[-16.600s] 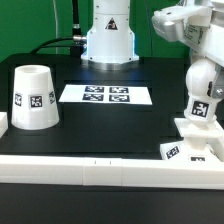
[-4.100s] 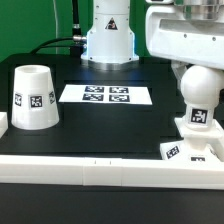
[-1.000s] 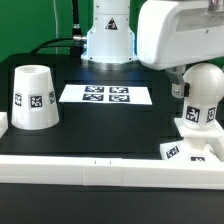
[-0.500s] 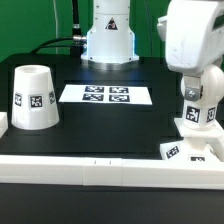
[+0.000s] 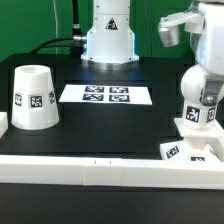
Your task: Assemble lamp
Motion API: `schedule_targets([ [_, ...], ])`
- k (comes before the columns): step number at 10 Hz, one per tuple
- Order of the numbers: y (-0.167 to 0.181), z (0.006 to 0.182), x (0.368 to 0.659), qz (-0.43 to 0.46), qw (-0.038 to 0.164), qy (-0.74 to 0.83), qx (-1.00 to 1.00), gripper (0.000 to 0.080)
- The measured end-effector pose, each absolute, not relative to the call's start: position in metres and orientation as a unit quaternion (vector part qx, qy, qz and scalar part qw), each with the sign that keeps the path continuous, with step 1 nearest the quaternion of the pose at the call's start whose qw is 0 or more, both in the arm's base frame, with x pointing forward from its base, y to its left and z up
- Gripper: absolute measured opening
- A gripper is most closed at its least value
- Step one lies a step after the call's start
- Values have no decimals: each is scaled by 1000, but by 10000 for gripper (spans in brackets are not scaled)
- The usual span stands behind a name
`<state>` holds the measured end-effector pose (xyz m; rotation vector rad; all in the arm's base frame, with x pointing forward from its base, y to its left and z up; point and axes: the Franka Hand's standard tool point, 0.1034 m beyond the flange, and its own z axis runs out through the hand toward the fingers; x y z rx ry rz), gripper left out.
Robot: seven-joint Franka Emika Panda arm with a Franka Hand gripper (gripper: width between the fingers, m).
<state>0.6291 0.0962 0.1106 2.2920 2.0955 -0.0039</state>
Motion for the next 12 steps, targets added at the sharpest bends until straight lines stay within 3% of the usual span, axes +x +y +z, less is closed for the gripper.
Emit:
schedule_targets([
  [6,91,113,633,-13,33,784,620,698],
  [7,90,112,633,-14,32,788,614,583],
  [12,88,112,633,-13,33,770,637,577],
])
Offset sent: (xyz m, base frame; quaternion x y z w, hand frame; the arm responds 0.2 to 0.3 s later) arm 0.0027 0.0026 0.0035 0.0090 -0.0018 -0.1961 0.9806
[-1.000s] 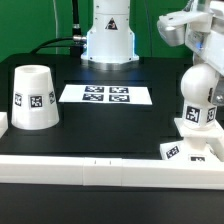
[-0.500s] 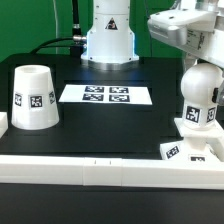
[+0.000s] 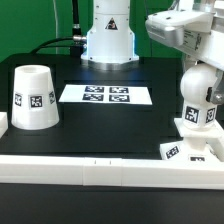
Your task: Assemble lamp
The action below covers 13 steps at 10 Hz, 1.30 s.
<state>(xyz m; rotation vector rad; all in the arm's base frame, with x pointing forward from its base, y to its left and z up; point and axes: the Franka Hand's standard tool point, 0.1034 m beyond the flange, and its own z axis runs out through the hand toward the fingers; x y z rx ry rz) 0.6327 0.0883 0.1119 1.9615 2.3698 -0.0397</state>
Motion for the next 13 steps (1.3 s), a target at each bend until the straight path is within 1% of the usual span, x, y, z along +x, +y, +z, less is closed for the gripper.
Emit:
schedule_targets([
  [4,85,112,631,-9,27,615,788,577],
  [5,87,112,630,-7,28,555,831,578],
  [13,90,111,630,2,27,298,954,579],
])
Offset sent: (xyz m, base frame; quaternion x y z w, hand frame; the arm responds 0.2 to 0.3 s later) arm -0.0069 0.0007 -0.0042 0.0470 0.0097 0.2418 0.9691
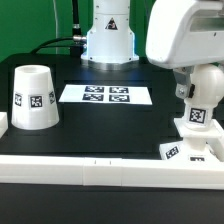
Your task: Assemble lamp
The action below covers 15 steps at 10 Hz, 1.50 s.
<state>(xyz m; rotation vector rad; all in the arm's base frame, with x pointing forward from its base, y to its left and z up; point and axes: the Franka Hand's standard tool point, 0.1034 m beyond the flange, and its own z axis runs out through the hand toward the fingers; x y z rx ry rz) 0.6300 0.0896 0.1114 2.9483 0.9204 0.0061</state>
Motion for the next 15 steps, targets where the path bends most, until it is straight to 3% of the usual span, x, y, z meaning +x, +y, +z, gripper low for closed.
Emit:
schedule_targets([
  [2,91,111,630,9,19,202,979,579],
  [5,86,112,631,9,-13,32,999,579],
  [8,86,111,631,3,-26,-108,994,579],
  [15,90,110,628,-20,-37,-374,926,579],
])
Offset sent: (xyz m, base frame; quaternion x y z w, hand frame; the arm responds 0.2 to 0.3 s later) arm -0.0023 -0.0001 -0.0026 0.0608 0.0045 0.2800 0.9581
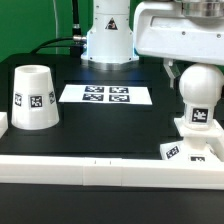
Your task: Assemble lamp
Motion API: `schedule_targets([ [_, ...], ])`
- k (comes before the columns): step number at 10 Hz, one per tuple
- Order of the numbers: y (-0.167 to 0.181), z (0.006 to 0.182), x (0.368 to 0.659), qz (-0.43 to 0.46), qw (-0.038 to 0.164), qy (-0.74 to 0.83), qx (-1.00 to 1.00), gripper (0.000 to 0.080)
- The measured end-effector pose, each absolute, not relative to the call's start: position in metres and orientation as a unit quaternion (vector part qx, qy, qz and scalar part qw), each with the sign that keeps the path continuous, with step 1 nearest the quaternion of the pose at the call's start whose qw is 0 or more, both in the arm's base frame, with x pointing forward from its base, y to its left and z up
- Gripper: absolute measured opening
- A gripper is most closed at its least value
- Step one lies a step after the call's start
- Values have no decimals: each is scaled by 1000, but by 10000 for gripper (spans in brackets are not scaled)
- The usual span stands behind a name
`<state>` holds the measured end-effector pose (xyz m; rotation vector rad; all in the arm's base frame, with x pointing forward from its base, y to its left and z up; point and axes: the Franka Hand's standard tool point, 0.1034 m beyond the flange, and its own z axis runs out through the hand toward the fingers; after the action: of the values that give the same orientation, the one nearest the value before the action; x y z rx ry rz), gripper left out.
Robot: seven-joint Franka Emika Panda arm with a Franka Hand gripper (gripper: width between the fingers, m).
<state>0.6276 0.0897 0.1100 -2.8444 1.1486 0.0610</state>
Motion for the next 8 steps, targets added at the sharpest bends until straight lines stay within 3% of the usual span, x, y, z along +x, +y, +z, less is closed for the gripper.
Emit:
schedule_targets([
  [6,85,110,627,24,34,459,-888,579],
  [7,87,110,627,25,34,467,-883,643],
  [8,87,110,627,24,34,463,-885,643],
])
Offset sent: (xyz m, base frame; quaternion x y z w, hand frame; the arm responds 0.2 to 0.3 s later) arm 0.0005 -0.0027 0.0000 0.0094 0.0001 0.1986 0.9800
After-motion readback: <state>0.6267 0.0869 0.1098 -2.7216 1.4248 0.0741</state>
